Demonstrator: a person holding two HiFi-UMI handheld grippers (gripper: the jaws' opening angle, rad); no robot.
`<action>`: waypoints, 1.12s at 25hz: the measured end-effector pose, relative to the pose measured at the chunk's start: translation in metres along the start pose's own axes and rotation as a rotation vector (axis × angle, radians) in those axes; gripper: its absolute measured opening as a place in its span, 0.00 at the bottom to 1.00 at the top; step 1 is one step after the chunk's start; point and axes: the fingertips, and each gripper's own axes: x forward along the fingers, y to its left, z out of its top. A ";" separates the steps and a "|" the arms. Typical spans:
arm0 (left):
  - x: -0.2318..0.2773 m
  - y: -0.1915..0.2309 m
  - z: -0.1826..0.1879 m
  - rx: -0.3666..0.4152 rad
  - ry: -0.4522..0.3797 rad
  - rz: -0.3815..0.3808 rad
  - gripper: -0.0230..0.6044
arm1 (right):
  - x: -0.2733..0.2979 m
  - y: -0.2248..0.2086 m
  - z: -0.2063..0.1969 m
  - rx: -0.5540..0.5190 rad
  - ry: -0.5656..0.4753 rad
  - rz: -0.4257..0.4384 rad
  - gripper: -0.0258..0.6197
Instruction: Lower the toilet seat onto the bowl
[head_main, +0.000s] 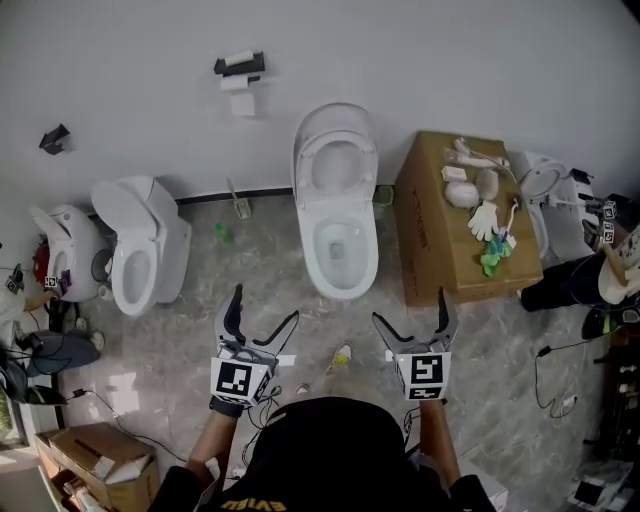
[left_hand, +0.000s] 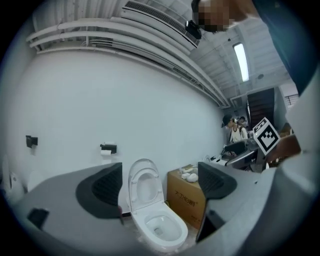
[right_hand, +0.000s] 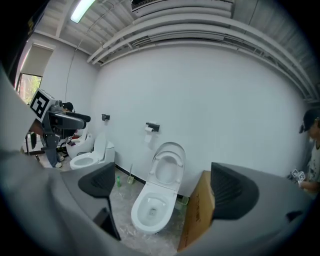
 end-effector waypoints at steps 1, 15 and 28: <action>0.012 -0.003 0.000 0.011 0.011 0.005 0.81 | 0.007 -0.009 0.000 -0.006 0.000 0.007 0.94; 0.107 -0.008 0.000 0.086 0.103 0.048 0.81 | 0.095 -0.074 0.010 -0.032 -0.035 0.102 0.94; 0.202 0.090 -0.015 0.098 0.110 0.054 0.81 | 0.206 -0.097 0.036 -0.060 0.039 0.075 0.94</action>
